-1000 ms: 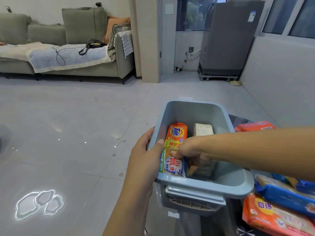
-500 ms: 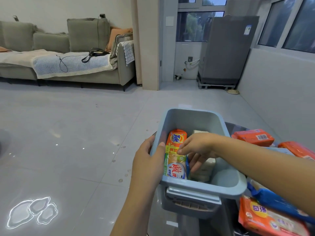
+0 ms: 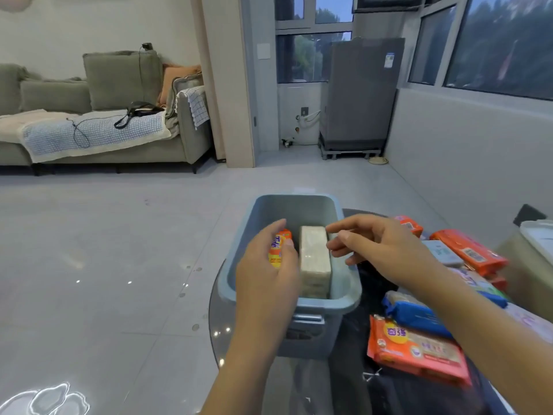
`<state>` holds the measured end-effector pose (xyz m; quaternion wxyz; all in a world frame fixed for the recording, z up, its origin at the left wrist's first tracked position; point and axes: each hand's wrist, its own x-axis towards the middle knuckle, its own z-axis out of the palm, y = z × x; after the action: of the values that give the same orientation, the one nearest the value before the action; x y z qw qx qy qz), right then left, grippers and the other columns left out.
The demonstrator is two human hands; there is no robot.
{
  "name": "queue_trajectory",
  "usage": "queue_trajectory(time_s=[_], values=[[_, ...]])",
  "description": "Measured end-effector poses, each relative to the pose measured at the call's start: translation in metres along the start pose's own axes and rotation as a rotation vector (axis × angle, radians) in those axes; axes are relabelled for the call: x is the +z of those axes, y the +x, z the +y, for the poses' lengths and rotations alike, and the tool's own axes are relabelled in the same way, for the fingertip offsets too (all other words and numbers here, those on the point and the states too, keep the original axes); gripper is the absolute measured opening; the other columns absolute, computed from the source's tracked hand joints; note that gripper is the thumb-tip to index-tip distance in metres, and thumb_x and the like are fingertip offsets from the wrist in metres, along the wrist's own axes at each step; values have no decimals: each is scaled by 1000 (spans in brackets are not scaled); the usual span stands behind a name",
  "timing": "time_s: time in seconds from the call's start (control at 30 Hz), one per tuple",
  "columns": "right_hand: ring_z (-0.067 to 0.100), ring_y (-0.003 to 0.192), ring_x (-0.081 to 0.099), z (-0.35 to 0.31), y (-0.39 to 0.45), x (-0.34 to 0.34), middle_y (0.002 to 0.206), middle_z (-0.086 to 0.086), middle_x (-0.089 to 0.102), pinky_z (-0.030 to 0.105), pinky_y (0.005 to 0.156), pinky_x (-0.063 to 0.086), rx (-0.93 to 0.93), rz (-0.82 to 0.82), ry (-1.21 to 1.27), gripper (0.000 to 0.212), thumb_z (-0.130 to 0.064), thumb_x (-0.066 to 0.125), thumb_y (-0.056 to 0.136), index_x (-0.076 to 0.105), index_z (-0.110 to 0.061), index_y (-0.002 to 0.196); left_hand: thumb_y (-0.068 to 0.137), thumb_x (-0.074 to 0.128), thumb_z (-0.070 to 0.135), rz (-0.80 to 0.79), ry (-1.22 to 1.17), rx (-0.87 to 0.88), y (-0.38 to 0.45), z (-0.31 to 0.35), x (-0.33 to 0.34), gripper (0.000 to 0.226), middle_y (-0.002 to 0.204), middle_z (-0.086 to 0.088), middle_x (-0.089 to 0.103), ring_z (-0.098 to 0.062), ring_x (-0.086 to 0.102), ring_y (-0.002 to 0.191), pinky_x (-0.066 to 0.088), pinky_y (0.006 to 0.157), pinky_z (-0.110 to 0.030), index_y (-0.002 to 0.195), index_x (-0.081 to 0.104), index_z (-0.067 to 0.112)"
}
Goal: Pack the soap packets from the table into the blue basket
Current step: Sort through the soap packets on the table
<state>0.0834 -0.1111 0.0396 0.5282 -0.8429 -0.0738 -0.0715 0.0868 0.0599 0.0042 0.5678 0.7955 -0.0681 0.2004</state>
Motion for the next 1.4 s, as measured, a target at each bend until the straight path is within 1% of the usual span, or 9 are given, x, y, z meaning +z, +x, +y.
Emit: queue_trajectory(time_s=[0.23,0.43,0.53,0.67,0.83,1.0,1.13,1.3,1.4], values=[[2,80,68,34,-37,-39,83,-7,73,20,67,54,42,169,-18,22,-14,53,91,65,-32,94,93,52,18,-169,-79,150,-29,33,58,29,100,23,57,13,53,94,42,69,-1,119,60,27],[0,77,67,72,-50,-75,82,-6,73,15,65,54,117,289,-35,20,-11,53,91,68,-23,98,93,50,16,-371,-89,200,-46,45,109,33,107,20,54,19,51,98,40,78,2,125,55,25],[-4,71,66,94,-55,-86,79,-6,72,10,58,52,196,307,-43,22,-10,53,91,67,-28,90,94,49,20,-446,-43,156,-51,38,131,34,109,26,52,16,51,100,39,79,4,127,53,28],[3,73,66,117,-57,-91,83,0,72,12,54,49,331,286,-51,22,-12,54,90,64,-31,84,94,49,23,-511,51,55,-50,17,155,37,127,9,56,1,53,111,41,91,-11,131,52,25],[13,87,65,131,-57,-96,94,-5,67,37,81,54,433,237,-204,14,-21,58,86,67,-31,88,94,48,29,-545,180,-28,-49,-13,167,38,134,7,51,-5,46,122,35,101,-20,132,51,23],[8,83,59,136,-69,-102,89,-14,60,23,55,48,483,206,-364,14,-27,57,86,59,-40,83,94,46,39,-622,181,-185,-50,-30,171,39,131,5,56,-7,51,115,42,90,-22,130,53,25],[5,86,57,140,-78,-105,95,-11,62,21,55,46,526,216,-380,6,-29,62,83,59,-33,85,93,48,36,-601,173,-157,-52,-27,173,37,131,5,55,-7,50,116,45,97,-30,129,54,26],[5,79,51,147,-86,-113,94,-10,54,19,54,35,623,235,-477,19,-41,64,80,56,-30,93,92,48,41,-648,236,-163,-60,-22,176,45,142,3,45,-14,44,127,40,106,-39,135,46,27],[13,98,53,150,-92,-120,110,-4,58,25,65,36,676,215,-598,43,-52,59,79,55,-26,113,91,49,45,-646,268,-126,-65,-20,177,55,149,1,35,-16,33,136,34,110,-42,141,38,26]])
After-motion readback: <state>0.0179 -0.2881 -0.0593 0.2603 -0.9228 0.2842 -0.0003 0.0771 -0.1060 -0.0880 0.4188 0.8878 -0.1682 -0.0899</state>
